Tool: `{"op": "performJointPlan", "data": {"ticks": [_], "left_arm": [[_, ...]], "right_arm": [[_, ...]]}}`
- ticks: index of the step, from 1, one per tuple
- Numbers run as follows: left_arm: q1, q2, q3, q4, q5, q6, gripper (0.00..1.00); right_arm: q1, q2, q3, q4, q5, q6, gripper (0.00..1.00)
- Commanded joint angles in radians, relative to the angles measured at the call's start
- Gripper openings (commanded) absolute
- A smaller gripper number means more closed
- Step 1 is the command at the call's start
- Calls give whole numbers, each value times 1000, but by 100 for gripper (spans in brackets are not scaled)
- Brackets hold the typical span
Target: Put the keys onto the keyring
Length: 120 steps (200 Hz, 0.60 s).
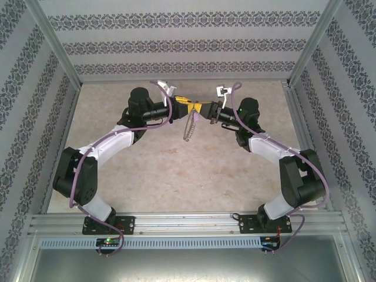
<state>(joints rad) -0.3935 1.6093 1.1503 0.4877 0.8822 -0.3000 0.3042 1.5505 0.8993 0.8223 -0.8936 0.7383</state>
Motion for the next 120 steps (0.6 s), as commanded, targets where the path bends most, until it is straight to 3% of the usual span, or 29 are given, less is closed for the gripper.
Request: {"op": "performJointPlan", "data": {"ticks": [1, 36, 120], "left_arm": [[14, -18, 88, -190, 40, 120, 30], [24, 27, 208, -414, 55, 212, 34], [44, 137, 398, -714, 193, 311, 33]], "right_arm": [[-20, -21, 69, -173, -72, -159, 0], [-53, -13, 119, -293, -140, -267, 0], [-75, 17, 205, -392, -252, -320, 0]]}}
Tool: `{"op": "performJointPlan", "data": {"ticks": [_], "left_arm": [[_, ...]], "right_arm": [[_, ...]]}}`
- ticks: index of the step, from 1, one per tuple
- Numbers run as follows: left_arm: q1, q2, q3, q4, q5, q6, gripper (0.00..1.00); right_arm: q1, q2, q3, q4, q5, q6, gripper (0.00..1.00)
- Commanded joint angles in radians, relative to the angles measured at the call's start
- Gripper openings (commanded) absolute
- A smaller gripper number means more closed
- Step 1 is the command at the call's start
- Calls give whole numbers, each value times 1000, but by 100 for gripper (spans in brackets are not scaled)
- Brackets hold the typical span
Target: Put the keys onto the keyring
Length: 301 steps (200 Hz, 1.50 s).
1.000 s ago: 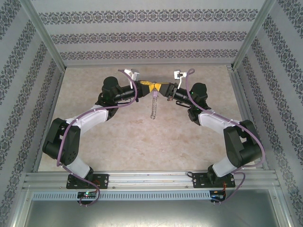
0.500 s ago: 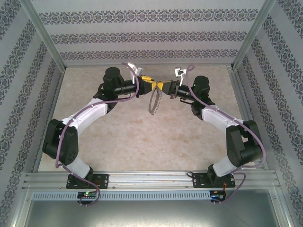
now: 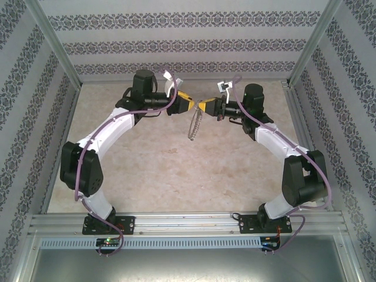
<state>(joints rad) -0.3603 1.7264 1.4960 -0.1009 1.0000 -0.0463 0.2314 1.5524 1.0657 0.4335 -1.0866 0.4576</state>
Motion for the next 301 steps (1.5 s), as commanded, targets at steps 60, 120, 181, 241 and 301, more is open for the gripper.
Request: {"op": "performJointPlan", "data": {"ticks": [60, 120, 181, 241, 301], "left_arm": [[11, 40, 64, -95, 133, 18, 31], [9, 53, 56, -57, 130, -18, 31], [7, 54, 49, -13, 133, -47, 31], [-2, 52, 34, -1, 146, -49, 28], [0, 50, 16, 7, 167, -47, 27]], "right_arm": [[4, 31, 46, 9, -56, -28, 0], [9, 28, 52, 16, -56, -20, 0], [21, 36, 53, 21, -52, -20, 0], [27, 50, 59, 31, -48, -14, 0], [20, 51, 58, 29, -36, -17, 0]]}}
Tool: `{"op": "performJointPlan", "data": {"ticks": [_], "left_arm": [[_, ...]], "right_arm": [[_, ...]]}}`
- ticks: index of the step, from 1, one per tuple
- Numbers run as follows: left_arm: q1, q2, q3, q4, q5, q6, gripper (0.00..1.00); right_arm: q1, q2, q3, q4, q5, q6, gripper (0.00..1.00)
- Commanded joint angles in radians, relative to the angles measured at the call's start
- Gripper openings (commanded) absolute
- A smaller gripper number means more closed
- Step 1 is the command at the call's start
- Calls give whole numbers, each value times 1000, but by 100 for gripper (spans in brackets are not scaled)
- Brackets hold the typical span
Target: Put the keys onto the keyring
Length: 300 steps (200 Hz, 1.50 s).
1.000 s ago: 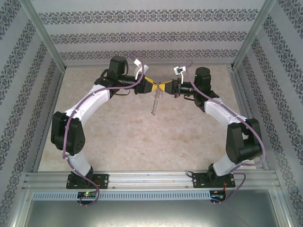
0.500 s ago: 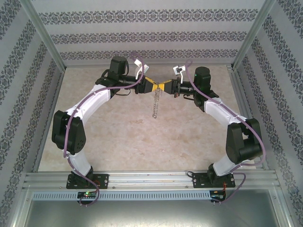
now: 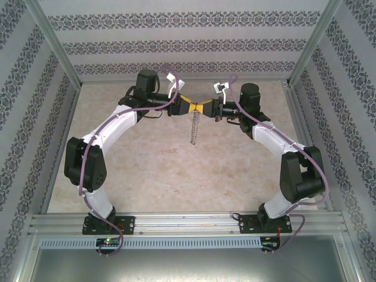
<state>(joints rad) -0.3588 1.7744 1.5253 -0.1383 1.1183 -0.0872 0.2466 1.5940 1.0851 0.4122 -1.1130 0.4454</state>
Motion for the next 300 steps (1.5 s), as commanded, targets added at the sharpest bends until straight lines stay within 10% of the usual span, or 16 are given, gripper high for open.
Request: {"op": "performJointPlan", "data": {"ticks": [1, 218, 260, 300], "left_arm": [[-2, 3, -15, 45, 48, -6, 27], [-13, 20, -36, 82, 98, -6, 15], [-12, 10, -64, 152, 72, -32, 0], [-14, -15, -107, 251, 25, -79, 0]], "right_arm": [[5, 9, 38, 50, -11, -4, 0], [5, 17, 43, 66, -2, 8, 0], [0, 14, 35, 69, 8, 16, 0], [-40, -30, -37, 161, 25, 83, 26]]}}
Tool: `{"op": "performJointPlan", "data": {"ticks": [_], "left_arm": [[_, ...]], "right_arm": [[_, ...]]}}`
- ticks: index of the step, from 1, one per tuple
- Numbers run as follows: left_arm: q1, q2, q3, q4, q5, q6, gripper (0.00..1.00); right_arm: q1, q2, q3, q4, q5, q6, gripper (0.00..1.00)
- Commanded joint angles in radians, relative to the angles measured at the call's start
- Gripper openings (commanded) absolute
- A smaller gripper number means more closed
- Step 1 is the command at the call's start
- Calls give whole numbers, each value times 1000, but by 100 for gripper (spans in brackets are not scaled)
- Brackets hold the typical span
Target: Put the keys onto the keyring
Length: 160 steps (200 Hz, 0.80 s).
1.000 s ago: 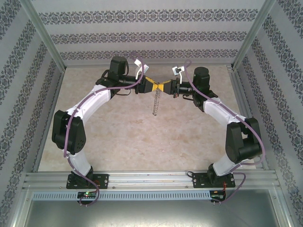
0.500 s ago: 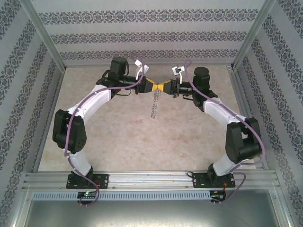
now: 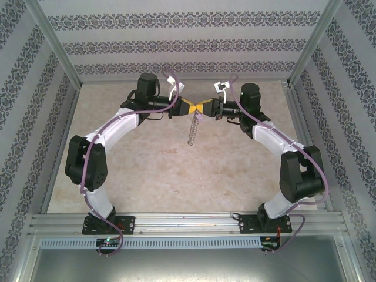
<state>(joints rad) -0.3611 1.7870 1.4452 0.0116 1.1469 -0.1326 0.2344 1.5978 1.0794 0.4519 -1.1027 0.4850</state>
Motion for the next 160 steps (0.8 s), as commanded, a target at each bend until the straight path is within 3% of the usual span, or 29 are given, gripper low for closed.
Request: {"op": "performJointPlan", "data": {"ticks": [1, 50, 98, 160], "left_arm": [[-11, -27, -29, 104, -4, -34, 0], [-11, -51, -75, 219, -17, -96, 0], [-10, -57, -83, 264, -7, -130, 0], [-11, -70, -95, 326, 17, -174, 0]], "right_arm": [[-29, -36, -33, 122, 15, 45, 27], [-33, -117, -141, 150, 85, 50, 41], [-14, -129, -212, 178, 132, 50, 45], [23, -83, -203, 217, 101, 69, 45]]}}
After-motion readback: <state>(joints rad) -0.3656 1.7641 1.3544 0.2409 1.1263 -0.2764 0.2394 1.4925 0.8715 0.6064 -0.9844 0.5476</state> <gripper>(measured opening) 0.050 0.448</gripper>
